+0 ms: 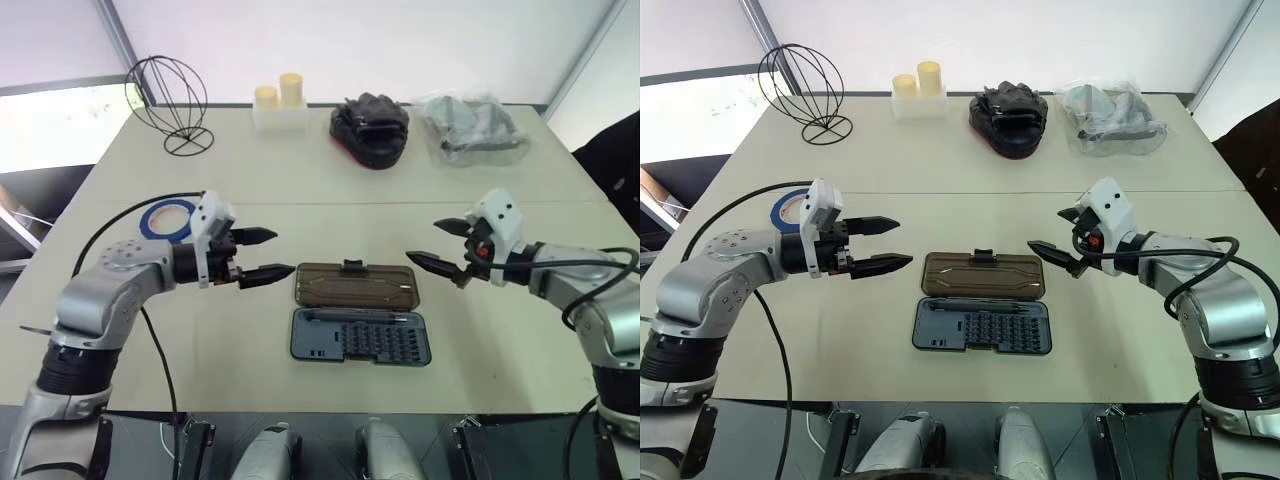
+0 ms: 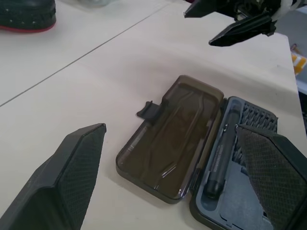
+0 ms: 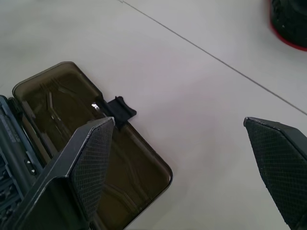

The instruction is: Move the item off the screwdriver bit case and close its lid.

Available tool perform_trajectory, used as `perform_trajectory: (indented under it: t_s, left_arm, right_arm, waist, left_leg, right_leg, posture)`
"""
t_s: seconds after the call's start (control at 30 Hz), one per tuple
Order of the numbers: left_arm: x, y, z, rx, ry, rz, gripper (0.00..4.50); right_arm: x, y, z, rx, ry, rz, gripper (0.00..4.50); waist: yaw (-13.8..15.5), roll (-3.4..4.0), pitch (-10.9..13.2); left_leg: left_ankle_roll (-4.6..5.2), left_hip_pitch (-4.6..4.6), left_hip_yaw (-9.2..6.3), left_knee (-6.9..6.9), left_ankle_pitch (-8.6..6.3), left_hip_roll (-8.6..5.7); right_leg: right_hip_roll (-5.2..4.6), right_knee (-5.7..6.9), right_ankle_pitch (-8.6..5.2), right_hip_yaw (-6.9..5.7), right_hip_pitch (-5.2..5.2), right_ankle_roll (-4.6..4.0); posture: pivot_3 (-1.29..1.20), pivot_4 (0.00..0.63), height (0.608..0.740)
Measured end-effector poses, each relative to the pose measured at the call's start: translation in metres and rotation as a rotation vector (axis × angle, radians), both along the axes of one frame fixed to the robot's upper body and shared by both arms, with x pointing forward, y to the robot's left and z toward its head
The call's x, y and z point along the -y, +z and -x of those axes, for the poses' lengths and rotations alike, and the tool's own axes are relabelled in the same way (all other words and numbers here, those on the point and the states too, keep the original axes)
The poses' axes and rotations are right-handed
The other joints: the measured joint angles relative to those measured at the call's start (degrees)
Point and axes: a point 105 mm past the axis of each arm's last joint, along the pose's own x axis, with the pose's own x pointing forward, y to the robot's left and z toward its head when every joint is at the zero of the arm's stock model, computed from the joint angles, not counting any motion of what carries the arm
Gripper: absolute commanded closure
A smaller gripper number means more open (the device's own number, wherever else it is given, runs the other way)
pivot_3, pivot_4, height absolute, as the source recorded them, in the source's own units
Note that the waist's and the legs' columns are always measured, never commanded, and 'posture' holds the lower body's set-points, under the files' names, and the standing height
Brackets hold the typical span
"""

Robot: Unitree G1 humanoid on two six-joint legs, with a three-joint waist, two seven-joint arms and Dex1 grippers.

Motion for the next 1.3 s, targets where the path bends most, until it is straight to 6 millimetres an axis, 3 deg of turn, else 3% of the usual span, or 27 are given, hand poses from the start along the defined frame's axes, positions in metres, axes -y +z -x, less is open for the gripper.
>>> perform_trajectory:
  t_s: [0.27, 0.37, 0.6, 0.83, 1.03, 1.2, 1.3]
  left_arm:
    - [-0.006, -0.003, -0.006, -0.014, 0.036, 0.003, 0.00]
    - [-0.005, 0.001, -0.005, 0.006, 0.020, 0.004, 0.85]
    - [-0.003, 0.007, -0.004, 0.011, -0.013, 0.007, 4.39]
    - [0.012, 0.006, 0.016, -0.049, -0.172, -0.024, 4.45]
    - [0.027, -0.048, 0.050, -0.183, -0.374, -0.142, 4.45]
    - [0.030, -0.066, 0.049, -0.148, -0.419, -0.210, 4.45]
    - [0.029, -0.090, 0.049, -0.107, -0.469, -0.334, 4.45]
  right_arm:
    - [0.004, -0.006, 0.002, -0.018, -0.014, 0.002, 0.05]
    - [0.004, -0.005, 0.002, -0.015, -0.016, 0.003, 0.00]
    - [0.004, -0.005, 0.001, 0.000, -0.015, 0.020, 0.00]
    - [0.006, -0.011, -0.001, -0.003, -0.012, 0.055, 0.00]
    - [0.003, -0.016, -0.004, -0.006, 0.004, 0.076, 0.00]
    - [-0.002, -0.020, -0.004, -0.017, 0.022, 0.075, 0.00]
    - [-0.005, -0.023, -0.005, -0.027, 0.043, 0.084, 0.00]
  waist:
    - [0.0, 0.00, 0.0]
    - [0.0, 0.00, 0.0]
    - [0.0, 0.00, 0.0]
    - [0.0, 0.00, 0.0]
    - [0.0, 0.01, 0.0]
    - [0.2, 0.01, 0.0]
    - [0.1, 0.01, 0.0]
  left_leg:
    - [0.00, 0.00, 0.00, 0.00, 0.00, 0.00]
    - [0.00, 0.00, 0.00, 0.00, 0.00, 0.00]
    - [0.00, 0.00, 0.00, 0.00, 0.00, 0.00]
    - [0.00, 0.00, 0.01, -0.01, 0.00, 0.00]
    - [0.00, 0.01, 0.02, -0.02, 0.00, 0.03]
    - [0.00, 0.01, 0.02, 0.00, 0.00, 0.01]
    - [0.00, 0.02, 0.03, -0.02, 0.00, 0.01]
  right_leg:
    - [0.00, 0.00, 0.00, 0.00, 0.00, 0.00]
    - [0.00, 0.00, 0.00, 0.00, 0.00, 0.00]
    - [0.00, 0.00, 0.00, 0.00, 0.00, 0.00]
    - [0.00, -0.01, 0.00, 0.01, 0.00, 0.00]
    - [0.04, -0.03, 0.00, 0.03, 0.00, 0.00]
    - [0.02, -0.04, 0.00, 0.03, 0.02, 0.00]
    - [0.03, -0.05, 0.00, 0.03, 0.02, 0.00]
  posture:
    - [0.00, 0.150, 0.740]
    - [0.00, 0.150, 0.740]
    - [0.00, 0.150, 0.740]
    - [0.00, 0.150, 0.740]
    - [0.00, 0.150, 0.740]
    - [0.00, 0.150, 0.740]
    - [0.00, 0.150, 0.740]
